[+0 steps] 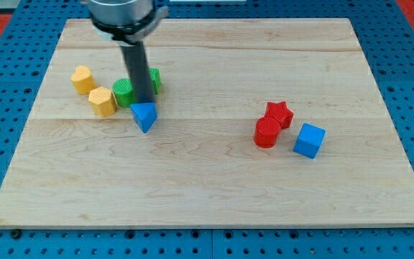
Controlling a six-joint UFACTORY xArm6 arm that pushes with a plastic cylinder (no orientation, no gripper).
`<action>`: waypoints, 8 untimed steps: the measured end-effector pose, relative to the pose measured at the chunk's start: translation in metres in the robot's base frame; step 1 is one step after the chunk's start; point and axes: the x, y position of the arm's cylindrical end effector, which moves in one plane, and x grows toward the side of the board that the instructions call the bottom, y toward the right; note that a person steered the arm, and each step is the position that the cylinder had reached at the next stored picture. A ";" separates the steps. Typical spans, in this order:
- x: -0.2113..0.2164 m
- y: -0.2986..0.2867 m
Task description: Move the red blocks along with the blue cube towards the top of the board
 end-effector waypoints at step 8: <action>0.045 0.194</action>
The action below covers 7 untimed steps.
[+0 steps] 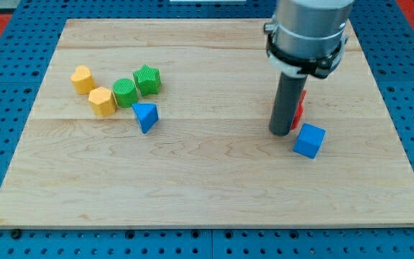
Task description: Move the red blocks along with the blue cube towards the top of the board
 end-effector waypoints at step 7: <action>0.093 0.027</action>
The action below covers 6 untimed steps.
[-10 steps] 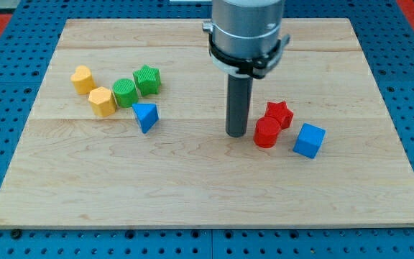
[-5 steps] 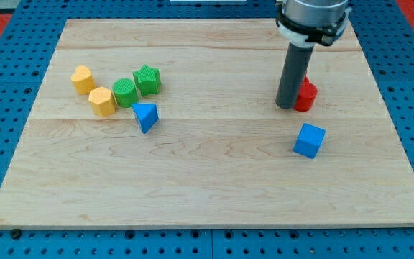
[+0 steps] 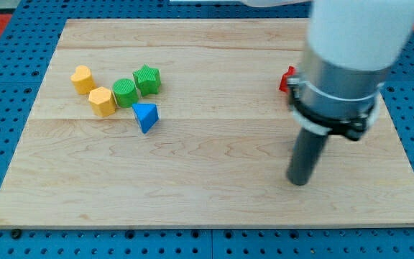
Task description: Move the red blocks along with the blue cube towards the top of the board
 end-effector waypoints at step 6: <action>-0.056 -0.058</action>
